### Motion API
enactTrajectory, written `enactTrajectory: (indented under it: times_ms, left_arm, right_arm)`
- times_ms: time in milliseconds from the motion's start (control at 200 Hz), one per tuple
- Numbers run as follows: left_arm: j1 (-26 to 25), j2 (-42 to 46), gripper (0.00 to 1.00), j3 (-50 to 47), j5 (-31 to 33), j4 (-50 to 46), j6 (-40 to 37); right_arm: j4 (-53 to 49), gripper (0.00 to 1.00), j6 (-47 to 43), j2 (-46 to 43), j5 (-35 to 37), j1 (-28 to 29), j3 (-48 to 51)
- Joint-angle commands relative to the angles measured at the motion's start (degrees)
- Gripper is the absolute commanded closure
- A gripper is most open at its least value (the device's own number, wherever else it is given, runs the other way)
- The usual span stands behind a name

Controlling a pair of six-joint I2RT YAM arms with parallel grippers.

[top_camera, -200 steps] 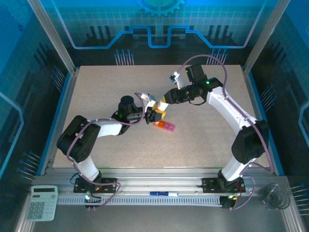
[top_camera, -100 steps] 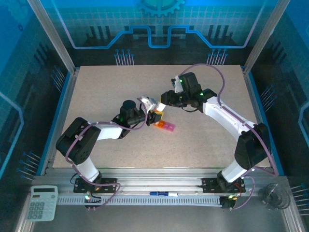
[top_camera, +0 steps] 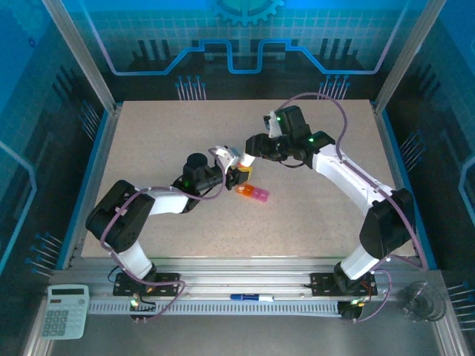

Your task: Sort the pills into containers

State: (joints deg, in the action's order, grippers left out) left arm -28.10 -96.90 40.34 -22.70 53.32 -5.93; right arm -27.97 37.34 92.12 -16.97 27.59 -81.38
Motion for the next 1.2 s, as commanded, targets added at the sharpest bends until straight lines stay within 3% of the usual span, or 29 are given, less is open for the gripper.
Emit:
enactTrajectory:
  times_ms: [0, 225, 480, 635, 725, 1196]
  left_arm:
    - [-0.3, 1.0, 1.0, 0.8, -0.1, 5.6, 0.7]
    - [0.0, 0.2, 1.0, 1.0, -2.2, 6.4, 2.0]
    - [1.6, -0.1, 1.0, 2.1, -8.6, 5.7, 4.0]
    - [2.9, -0.7, 1.0, 3.5, -14.8, 5.1, 6.5]
    - [3.3, -1.0, 1.0, 4.5, -17.4, 3.7, 7.3]
    - [3.3, -1.1, 1.0, 5.6, -19.3, 1.7, 7.8]
  right_arm:
    - [-5.6, 0.42, -2.3, 0.7, -2.7, -2.4, -3.9]
    - [-7.3, 0.25, -6.2, -3.0, -5.6, -7.2, -4.7]
    - [-6.3, 0.22, -16.4, -5.8, -8.3, -11.5, -2.7]
    - [-8.9, 0.19, -27.4, -4.4, -16.0, -11.1, -5.1]
    - [-13.0, 0.18, -31.5, -2.6, -16.6, -10.1, -8.0]
    - [-18.9, 0.2, -35.0, 3.8, -13.9, -4.3, -15.3]
